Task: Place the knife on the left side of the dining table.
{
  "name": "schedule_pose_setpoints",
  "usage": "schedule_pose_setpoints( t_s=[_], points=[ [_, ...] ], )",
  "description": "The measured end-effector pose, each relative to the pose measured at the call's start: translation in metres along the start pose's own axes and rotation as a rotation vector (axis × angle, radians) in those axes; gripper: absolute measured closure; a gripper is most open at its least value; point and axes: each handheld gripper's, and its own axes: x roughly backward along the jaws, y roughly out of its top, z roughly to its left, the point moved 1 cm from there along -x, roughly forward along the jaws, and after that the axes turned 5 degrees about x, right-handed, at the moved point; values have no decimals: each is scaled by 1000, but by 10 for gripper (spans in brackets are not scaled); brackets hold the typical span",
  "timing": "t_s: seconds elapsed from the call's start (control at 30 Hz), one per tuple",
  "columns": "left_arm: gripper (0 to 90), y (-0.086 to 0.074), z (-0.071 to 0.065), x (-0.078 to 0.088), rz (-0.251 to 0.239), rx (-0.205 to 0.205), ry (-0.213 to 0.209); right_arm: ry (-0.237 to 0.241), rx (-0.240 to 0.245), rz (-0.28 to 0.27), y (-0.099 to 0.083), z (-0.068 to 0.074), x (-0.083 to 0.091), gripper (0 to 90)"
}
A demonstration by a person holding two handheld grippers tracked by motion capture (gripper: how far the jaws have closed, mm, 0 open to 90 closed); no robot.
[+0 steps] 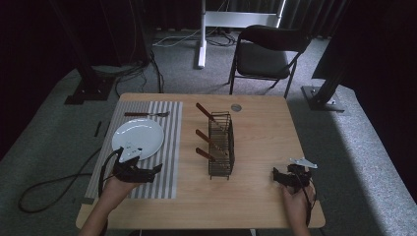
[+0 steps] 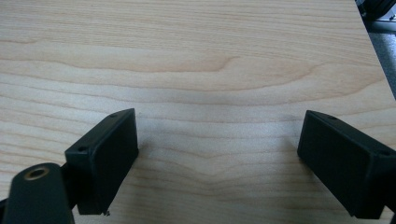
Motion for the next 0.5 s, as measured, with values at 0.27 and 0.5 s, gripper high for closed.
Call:
schedule_pose_setpoints(
  t_s=[0.27,0.5],
  points=[
    [43,16,-6,-5,-12,-29,-19,0,1,0,0,0,0,116],
    [43,28,-11,-11,-17,-50,-42,0,1,0,0,0,0,116]
  ],
)
